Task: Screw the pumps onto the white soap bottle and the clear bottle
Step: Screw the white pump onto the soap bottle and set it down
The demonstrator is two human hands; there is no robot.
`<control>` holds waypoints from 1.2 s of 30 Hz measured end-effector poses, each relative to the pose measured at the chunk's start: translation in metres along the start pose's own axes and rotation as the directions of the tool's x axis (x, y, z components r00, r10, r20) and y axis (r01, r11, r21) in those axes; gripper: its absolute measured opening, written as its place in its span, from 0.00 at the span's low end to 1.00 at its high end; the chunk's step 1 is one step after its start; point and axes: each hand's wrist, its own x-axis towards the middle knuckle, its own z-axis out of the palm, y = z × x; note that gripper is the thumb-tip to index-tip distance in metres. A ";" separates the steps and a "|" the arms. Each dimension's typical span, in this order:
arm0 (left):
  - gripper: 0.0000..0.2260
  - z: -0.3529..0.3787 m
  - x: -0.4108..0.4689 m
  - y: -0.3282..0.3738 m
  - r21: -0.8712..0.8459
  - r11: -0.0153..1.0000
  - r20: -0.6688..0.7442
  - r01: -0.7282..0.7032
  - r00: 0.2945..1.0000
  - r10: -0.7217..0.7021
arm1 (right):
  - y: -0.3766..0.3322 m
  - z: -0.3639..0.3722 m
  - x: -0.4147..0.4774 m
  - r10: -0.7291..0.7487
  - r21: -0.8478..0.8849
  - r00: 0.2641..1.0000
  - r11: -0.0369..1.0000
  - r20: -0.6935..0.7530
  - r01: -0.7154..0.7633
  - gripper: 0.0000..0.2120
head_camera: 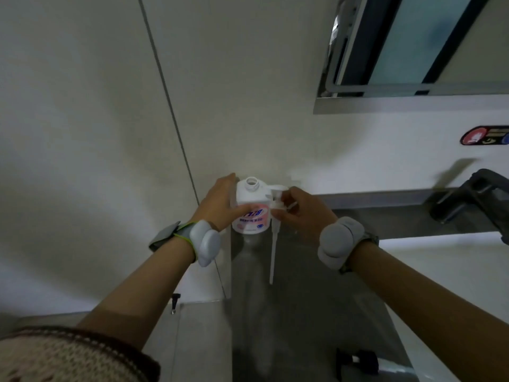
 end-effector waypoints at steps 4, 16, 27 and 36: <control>0.22 0.006 0.023 0.000 0.107 0.994 0.085 -0.028 0.996 0.019 | 0.004 -0.005 0.003 0.004 -0.007 1.000 1.000 -0.017 -0.004 0.16; 0.25 0.008 -0.017 0.002 0.087 0.995 0.022 -0.049 0.999 0.047 | -0.033 -0.056 -0.010 -0.212 0.035 0.943 0.973 -0.257 0.228 0.12; 0.26 0.026 -0.091 0.013 0.013 0.999 0.030 -0.048 0.998 0.047 | -0.079 -0.067 -0.044 -0.302 0.132 0.906 0.927 -0.297 0.352 0.09; 0.23 0.039 -0.117 0.021 -0.030 0.999 0.039 -0.024 0.999 0.025 | -0.062 -0.021 -0.070 -0.285 0.061 0.951 0.954 -0.124 0.294 0.10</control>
